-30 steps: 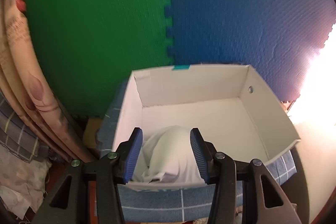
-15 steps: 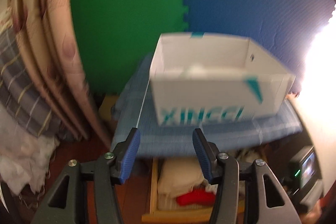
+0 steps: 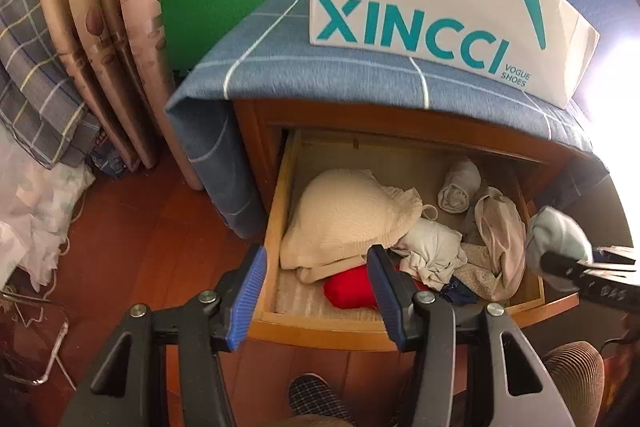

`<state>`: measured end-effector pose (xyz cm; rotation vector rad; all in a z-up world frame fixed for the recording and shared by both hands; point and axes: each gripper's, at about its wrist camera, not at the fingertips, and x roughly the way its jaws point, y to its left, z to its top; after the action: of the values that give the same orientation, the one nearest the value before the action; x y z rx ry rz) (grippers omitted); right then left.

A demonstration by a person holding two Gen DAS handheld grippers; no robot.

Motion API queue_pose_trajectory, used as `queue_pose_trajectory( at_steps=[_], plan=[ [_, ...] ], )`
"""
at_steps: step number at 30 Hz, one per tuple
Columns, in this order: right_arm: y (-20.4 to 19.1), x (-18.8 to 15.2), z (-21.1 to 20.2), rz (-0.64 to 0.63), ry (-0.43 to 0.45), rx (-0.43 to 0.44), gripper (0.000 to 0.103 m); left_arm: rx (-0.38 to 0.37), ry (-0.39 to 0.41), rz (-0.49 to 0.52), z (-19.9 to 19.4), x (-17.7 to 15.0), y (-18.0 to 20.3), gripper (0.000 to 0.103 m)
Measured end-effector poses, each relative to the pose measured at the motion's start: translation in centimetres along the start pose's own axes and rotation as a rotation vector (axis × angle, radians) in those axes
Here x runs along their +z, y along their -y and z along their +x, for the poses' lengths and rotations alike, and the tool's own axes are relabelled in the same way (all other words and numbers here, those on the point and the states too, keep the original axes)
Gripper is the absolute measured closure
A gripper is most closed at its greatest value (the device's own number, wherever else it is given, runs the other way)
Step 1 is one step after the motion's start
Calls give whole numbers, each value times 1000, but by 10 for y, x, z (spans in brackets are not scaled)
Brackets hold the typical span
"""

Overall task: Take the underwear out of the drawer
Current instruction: 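Carry the blue sock into the white box and open the right gripper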

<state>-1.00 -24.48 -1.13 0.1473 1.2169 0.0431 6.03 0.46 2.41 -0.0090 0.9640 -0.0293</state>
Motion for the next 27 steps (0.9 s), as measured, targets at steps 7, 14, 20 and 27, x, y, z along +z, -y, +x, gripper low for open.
queue_pose_trajectory(
  at_steps=[7, 14, 20, 27],
  plan=[
    [-9, 16, -39, -56, 49, -10, 57, -8, -18, 15, 12, -8, 9, 50],
    [-14, 44, -94, -77, 140, -2, 57, 0, -5, -26, 13, -12, 1, 50],
    [-17, 82, -147, -82, 251, 5, 56, 15, -1, -70, 14, -13, -7, 50],
    [-32, 137, -186, -81, 357, -4, 56, 21, 12, -58, 12, -14, -4, 50]
  ],
)
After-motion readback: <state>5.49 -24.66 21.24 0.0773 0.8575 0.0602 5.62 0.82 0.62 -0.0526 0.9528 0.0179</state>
